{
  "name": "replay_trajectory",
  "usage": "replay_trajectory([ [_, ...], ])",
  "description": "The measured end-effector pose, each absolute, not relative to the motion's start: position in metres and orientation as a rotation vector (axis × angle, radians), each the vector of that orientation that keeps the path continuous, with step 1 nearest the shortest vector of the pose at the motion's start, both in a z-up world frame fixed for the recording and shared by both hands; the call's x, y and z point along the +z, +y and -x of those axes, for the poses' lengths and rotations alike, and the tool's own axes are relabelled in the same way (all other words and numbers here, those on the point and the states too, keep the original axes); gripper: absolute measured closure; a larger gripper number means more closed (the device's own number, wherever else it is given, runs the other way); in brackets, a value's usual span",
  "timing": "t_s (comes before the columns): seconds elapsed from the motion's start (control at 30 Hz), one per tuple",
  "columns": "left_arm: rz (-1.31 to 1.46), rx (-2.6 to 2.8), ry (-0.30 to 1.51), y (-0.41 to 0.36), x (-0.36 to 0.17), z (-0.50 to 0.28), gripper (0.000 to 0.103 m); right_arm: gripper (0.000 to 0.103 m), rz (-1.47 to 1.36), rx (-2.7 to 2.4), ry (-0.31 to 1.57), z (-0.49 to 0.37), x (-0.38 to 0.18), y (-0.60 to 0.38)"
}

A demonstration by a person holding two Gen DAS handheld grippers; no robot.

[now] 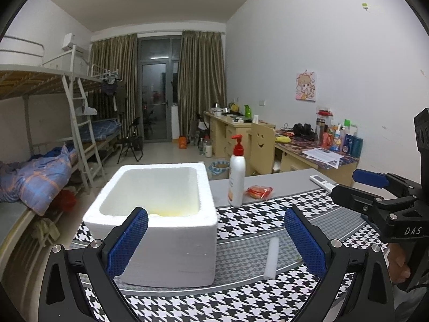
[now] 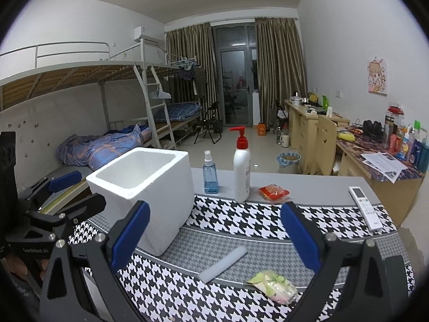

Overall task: Organize soft objects
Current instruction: 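Withdraw both tools from the foam box toward the white tube and green packet, then move the left tool toward the white foam tube while the right tool approaches the green packet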

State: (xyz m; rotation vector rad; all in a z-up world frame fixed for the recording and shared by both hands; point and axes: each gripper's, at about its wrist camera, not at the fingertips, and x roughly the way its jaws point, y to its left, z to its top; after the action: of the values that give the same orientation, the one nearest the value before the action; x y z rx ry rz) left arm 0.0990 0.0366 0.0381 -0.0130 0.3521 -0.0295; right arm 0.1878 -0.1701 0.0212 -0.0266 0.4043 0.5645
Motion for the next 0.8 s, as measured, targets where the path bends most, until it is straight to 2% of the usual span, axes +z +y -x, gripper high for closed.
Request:
replay_trajectory([
  [0.8,0.022,-0.115,0.372,0.01,0.021,-0.107,0.001,0.003,0.003,0.485,0.451,-0.18,-0.008,-0.2],
])
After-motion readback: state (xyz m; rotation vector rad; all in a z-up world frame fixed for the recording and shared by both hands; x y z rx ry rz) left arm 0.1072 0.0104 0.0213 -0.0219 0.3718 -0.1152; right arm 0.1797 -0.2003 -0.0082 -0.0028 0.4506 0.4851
